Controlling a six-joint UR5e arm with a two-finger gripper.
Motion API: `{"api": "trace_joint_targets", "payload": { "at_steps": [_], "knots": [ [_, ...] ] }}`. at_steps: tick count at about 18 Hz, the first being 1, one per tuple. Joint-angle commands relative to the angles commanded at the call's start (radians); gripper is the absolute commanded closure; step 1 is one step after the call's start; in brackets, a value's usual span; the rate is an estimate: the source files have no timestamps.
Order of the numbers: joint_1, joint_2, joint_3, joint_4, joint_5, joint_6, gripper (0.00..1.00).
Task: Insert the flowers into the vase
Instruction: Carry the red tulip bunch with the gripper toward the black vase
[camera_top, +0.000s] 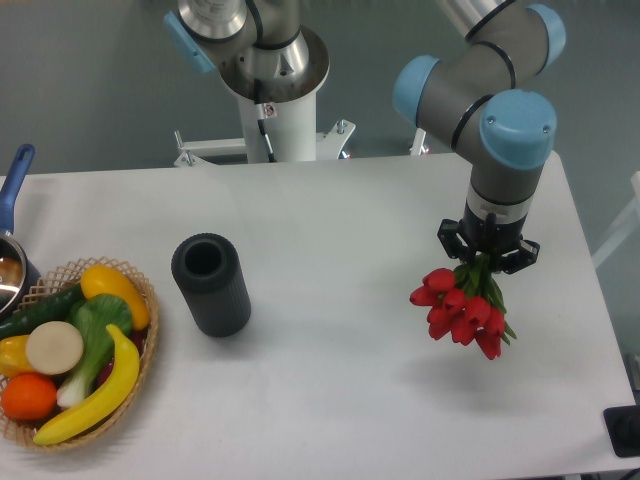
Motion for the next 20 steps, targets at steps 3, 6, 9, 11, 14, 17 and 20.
{"api": "trace_joint_targets", "payload": {
  "at_steps": [3, 6, 9, 11, 14, 17, 20],
  "knots": [
    [0.000, 0.000, -0.003, 0.003, -0.002, 0.002, 1.00],
    [0.003, 0.003, -0.002, 0.009, -0.024, 0.000, 1.00],
    [0.005, 0.014, -0.002, 0.018, -0.106, -0.006, 1.00],
    [0.003, 0.034, -0.003, 0.040, -0.174, -0.008, 1.00],
    [0.002, 0.075, -0.008, 0.069, -0.283, -0.009, 1.00],
    [-0.012, 0.110, -0.008, 0.098, -0.405, -0.079, 1.00],
    [-0.070, 0.112, -0.006, 0.162, -0.483, -0.162, 1.00]
  ]
}}
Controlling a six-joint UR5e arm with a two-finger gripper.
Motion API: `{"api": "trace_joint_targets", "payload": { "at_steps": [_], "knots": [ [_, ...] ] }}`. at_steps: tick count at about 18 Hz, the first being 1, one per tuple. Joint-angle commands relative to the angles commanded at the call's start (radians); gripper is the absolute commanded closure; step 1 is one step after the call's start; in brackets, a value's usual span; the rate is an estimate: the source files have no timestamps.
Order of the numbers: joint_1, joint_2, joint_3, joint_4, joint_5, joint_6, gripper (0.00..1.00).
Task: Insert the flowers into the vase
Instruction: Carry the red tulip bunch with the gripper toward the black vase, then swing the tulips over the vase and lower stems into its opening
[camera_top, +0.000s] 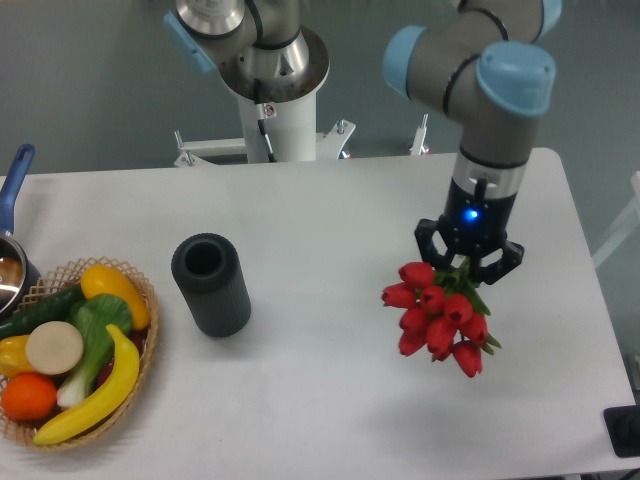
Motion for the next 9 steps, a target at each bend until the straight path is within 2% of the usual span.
{"api": "trace_joint_targets", "payload": {
  "at_steps": [2, 5, 9],
  "knots": [
    [-0.017, -0.008, 0.003, 0.020, -0.127, -0.055, 1.00],
    [-0.022, -0.015, 0.005, 0.020, -0.330, -0.079, 1.00],
    [-0.048, -0.003, 0.009, 0.026, -0.427, -0.079, 1.00]
  ]
}}
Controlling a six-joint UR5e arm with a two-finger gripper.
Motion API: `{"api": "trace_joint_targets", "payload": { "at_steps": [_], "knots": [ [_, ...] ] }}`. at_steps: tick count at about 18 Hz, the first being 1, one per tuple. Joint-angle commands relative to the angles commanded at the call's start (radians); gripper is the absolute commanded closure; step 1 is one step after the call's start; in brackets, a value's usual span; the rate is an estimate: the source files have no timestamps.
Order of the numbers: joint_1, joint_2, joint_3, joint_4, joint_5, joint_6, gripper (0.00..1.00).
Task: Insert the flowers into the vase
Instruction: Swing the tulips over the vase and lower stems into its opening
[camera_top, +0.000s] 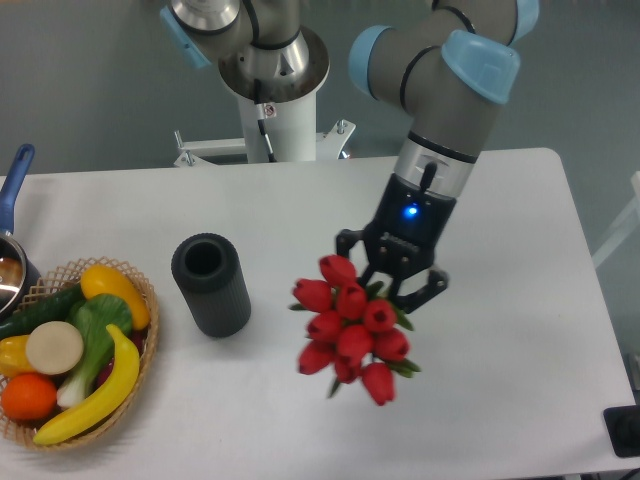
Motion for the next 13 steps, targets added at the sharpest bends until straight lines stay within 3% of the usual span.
{"api": "trace_joint_targets", "payload": {
  "at_steps": [4, 8, 11, 13],
  "knots": [
    [-0.042, 0.011, -0.032, 0.081, -0.142, -0.030, 1.00],
    [-0.037, 0.032, -0.093, 0.124, -0.314, -0.044, 0.95],
    [-0.023, 0.077, -0.158, 0.126, -0.443, -0.035, 0.95],
    [-0.006, 0.124, -0.205, 0.126, -0.470, -0.032, 0.95]
  ]
}}
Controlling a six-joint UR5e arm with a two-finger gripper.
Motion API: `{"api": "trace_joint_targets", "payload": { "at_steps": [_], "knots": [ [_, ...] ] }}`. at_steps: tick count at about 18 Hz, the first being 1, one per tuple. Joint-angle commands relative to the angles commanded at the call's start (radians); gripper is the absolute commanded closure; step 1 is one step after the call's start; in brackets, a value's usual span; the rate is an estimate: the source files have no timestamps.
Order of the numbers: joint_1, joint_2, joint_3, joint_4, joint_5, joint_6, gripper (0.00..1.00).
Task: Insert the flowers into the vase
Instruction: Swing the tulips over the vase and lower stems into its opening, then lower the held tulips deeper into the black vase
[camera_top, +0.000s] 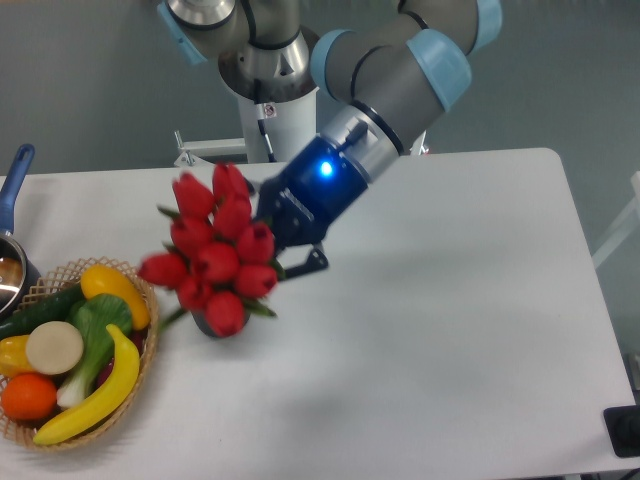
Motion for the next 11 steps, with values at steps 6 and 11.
{"api": "trace_joint_targets", "payload": {
  "at_steps": [6, 11],
  "knots": [
    [0.017, 0.074, -0.144, 0.000, -0.104, 0.101, 0.91],
    [0.017, 0.120, -0.238, 0.000, -0.104, 0.156, 0.88]
  ]
}}
